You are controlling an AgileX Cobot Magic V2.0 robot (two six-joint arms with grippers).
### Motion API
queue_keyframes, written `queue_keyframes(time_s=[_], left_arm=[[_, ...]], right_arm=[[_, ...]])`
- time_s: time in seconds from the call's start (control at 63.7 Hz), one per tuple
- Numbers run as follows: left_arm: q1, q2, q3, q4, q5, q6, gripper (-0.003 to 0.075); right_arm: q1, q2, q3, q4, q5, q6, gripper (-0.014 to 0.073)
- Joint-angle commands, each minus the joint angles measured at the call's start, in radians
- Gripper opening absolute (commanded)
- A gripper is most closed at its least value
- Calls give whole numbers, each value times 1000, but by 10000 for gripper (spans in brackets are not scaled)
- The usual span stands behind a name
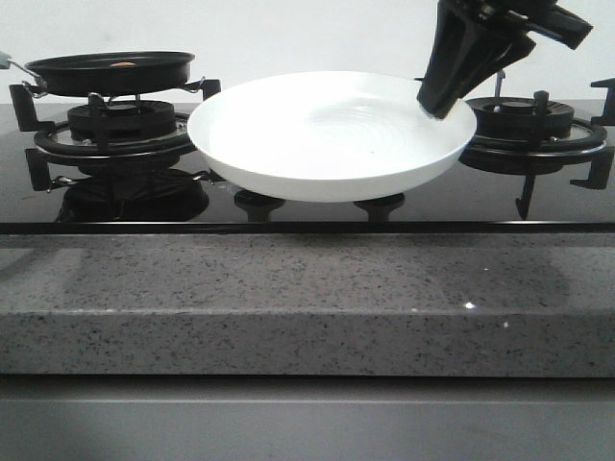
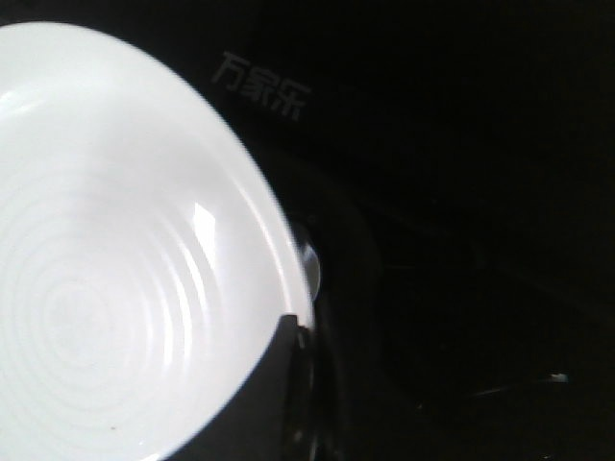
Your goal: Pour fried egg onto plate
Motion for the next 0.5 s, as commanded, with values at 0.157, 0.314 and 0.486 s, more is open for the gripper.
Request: queue_keyframes(time_s=[0.157, 0.314, 0.486], left_arm=[[-7, 10, -36, -91, -61, -7, 617], [-7, 86, -38, -390, -42, -7, 617], [-7, 242, -95, -557, -40, -7, 617]], right_arm=[[1, -53, -23, 33, -32, -11, -57], [1, -53, -23, 33, -31, -11, -57], [1, -53, -23, 33, -30, -11, -57]])
